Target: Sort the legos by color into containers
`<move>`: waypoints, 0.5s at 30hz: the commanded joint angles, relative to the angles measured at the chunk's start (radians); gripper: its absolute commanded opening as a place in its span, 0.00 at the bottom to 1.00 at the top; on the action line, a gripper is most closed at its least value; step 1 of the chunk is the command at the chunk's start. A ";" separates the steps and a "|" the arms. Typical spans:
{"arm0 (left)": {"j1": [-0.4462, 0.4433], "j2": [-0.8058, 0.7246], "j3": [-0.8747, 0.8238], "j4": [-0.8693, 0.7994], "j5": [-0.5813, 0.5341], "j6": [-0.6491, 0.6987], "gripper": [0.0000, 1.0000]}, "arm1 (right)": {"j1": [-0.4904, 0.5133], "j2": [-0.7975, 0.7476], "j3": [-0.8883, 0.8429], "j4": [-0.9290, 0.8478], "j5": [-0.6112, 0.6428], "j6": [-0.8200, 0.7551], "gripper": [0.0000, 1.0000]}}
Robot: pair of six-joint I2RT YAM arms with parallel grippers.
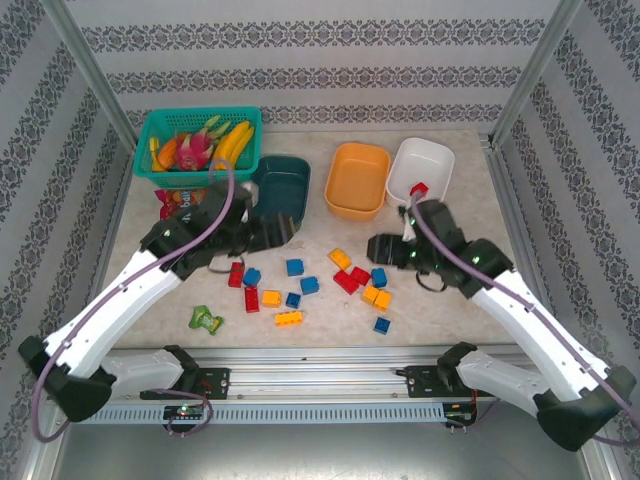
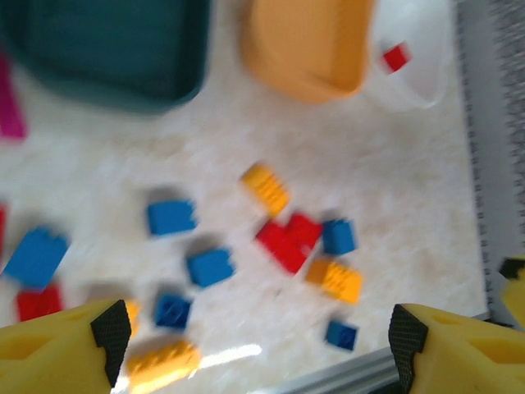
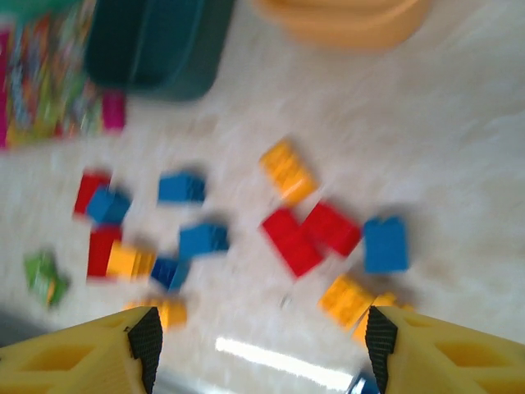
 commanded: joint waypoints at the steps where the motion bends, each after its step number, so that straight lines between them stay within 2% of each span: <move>1: 0.008 -0.048 -0.151 -0.171 -0.034 -0.156 0.81 | 0.115 -0.002 -0.093 0.010 -0.007 0.000 0.70; 4: -0.006 -0.087 -0.309 -0.091 0.023 -0.382 0.75 | 0.181 0.042 -0.116 0.020 -0.012 -0.001 0.70; 8: -0.051 -0.109 -0.483 0.111 -0.001 -0.744 0.74 | 0.195 0.128 -0.106 0.061 -0.055 -0.050 0.70; 11: -0.061 -0.065 -0.515 0.171 -0.043 -0.917 0.74 | 0.206 0.177 -0.102 0.102 -0.108 -0.087 0.71; 15: -0.065 0.016 -0.518 0.254 -0.068 -1.069 0.75 | 0.233 0.153 -0.140 0.213 -0.155 -0.131 0.74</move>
